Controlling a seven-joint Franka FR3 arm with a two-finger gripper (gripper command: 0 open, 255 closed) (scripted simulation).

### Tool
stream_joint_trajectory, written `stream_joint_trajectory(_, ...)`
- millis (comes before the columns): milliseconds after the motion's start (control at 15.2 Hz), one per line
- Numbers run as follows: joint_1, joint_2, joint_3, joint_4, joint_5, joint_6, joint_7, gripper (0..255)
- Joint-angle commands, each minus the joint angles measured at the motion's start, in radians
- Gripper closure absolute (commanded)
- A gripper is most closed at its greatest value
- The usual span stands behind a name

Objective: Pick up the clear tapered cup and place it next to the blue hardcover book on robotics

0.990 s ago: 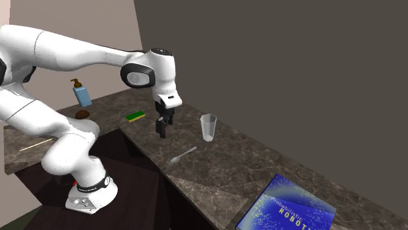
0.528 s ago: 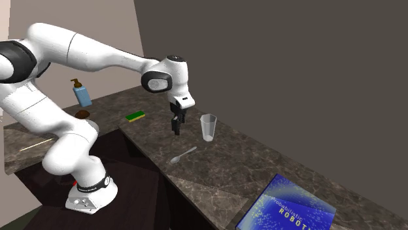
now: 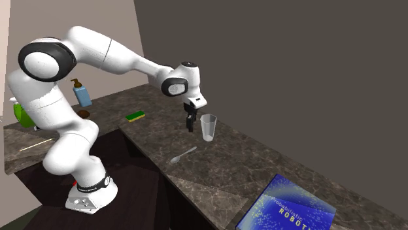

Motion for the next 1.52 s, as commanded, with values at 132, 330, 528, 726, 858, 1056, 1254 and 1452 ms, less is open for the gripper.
stream_joint_trajectory(132,0.021,0.145,0.037,0.097,-0.062,0.067,0.081,0)
stream_joint_trajectory(330,0.046,0.256,0.048,0.184,-0.122,0.101,0.143,0)
stream_joint_trajectory(528,0.082,0.367,0.048,0.283,-0.185,0.122,0.201,0)
stream_joint_trajectory(726,0.108,0.433,0.041,0.337,-0.219,0.138,0.231,0)
stream_joint_trajectory(858,0.113,0.451,0.037,0.333,-0.229,0.158,0.237,0)
stream_joint_trajectory(1056,0.120,0.479,0.030,0.329,-0.244,0.189,0.247,0)
stream_joint_trajectory(1254,0.124,0.495,0.026,0.328,-0.252,0.205,0.252,0)
stream_joint_trajectory(1452,0.124,0.495,0.026,0.328,-0.252,0.205,0.252,0)
